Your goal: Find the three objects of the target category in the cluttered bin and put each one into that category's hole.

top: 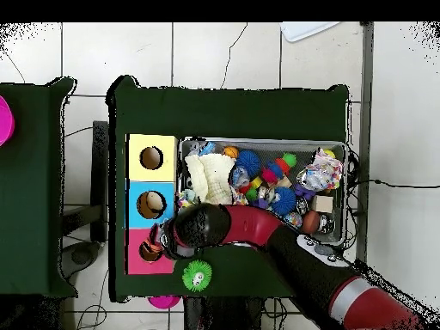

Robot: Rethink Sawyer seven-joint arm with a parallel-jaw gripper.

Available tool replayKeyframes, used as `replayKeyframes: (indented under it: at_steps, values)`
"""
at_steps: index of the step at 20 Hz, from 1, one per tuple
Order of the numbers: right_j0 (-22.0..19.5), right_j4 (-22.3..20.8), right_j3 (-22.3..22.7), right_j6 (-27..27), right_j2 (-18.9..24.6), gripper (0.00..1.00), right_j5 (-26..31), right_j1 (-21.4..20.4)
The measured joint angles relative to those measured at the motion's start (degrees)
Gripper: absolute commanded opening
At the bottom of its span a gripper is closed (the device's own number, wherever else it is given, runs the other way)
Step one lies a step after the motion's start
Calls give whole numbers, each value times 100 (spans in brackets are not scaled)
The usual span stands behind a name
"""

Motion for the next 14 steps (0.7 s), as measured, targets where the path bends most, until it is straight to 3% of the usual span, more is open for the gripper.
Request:
replayKeyframes:
  at_steps: [14]
  values:
    - [19, 36, 170, 0, -104, 0, -4, -83]
